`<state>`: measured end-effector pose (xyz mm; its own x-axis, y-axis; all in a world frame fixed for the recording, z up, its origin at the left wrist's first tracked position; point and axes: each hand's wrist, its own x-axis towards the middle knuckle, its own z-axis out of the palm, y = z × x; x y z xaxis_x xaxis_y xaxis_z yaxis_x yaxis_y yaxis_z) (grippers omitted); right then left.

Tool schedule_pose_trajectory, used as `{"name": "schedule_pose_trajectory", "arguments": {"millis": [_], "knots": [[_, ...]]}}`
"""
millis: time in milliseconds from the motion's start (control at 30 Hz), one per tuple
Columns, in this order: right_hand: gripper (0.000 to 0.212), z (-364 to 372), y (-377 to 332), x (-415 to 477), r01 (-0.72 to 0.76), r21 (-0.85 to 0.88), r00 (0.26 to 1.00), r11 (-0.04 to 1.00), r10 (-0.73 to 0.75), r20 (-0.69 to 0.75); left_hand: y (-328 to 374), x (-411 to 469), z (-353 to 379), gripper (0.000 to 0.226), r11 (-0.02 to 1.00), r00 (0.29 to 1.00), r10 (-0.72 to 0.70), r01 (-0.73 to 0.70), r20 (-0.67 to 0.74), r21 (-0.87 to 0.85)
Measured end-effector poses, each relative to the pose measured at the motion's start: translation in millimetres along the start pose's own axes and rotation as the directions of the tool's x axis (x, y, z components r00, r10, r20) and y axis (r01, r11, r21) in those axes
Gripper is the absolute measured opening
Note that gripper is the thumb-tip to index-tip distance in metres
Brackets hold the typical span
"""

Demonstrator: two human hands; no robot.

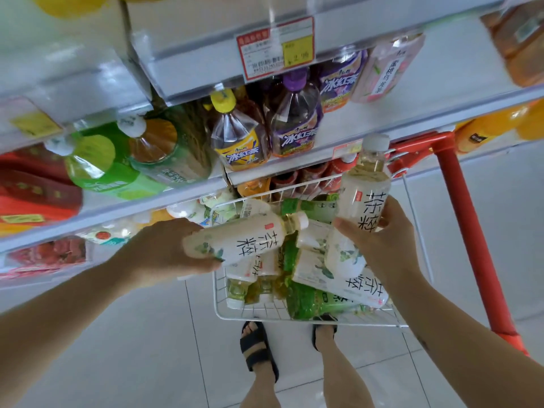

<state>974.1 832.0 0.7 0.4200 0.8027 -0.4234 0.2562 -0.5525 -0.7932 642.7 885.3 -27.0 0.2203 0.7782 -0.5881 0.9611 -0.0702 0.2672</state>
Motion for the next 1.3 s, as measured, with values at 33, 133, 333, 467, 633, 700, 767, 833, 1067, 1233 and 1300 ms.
{"name": "schedule_pose_trajectory", "arguments": {"millis": [33, 133, 333, 467, 633, 700, 767, 833, 1067, 1233, 1300], "knots": [[0.051, 0, -5, -2, 0.015, 0.009, 1.000, 1.000, -0.015, 0.007, 21, -13, -9, 0.065, 0.992, 1.000, -0.018, 0.016, -0.012, -0.122], [0.049, -7, -31, -16, 0.065, 0.079, 0.997, 0.995, -0.067, 0.025, 68, -44, -29, 0.045, 0.916, 0.996, -0.057, 0.028, -0.061, -0.399], [0.048, -41, -117, -60, 0.232, 0.280, 0.972, 0.932, -0.234, -0.026, 118, -101, -83, 0.049, 0.728, 0.974, -0.025, -0.136, -0.224, -0.672], [0.049, -73, -193, -97, 0.387, 0.405, 0.918, 0.828, -0.385, -0.090, 140, -152, -156, 0.051, 0.667, 0.905, 0.025, -0.331, -0.424, -0.667], [0.045, -106, -297, -143, 0.593, 0.499, 0.786, 0.632, -0.589, -0.187, 168, -218, -255, 0.045, 0.685, 0.722, 0.111, -0.554, -0.683, -0.474], [0.041, -119, -335, -167, 0.656, 0.531, 0.721, 0.537, -0.654, -0.229, 182, -245, -290, 0.050, 0.647, 0.622, 0.201, -0.664, -0.757, -0.374], [0.039, -135, -370, -192, 0.712, 0.548, 0.644, 0.440, -0.721, -0.257, 198, -272, -319, 0.055, 0.595, 0.528, 0.269, -0.749, -0.806, -0.292], [0.040, -150, -401, -213, 0.763, 0.554, 0.552, 0.333, -0.782, -0.290, 212, -293, -344, 0.057, 0.564, 0.416, 0.290, -0.802, -0.862, -0.197], [0.050, -194, -489, -258, 0.885, 0.463, 0.257, 0.051, -0.882, -0.396, 252, -348, -430, 0.056, 0.538, 0.060, 0.292, -0.835, -0.954, 0.112], [0.052, -224, -548, -268, 0.931, 0.354, 0.093, -0.086, -0.884, -0.459, 279, -366, -490, 0.062, 0.544, -0.080, 0.262, -0.811, -0.962, 0.216], [0.054, -230, -571, -267, 0.947, 0.299, 0.045, -0.113, -0.878, -0.476, 286, -367, -512, 0.069, 0.553, -0.117, 0.260, -0.796, -0.958, 0.247]]}}
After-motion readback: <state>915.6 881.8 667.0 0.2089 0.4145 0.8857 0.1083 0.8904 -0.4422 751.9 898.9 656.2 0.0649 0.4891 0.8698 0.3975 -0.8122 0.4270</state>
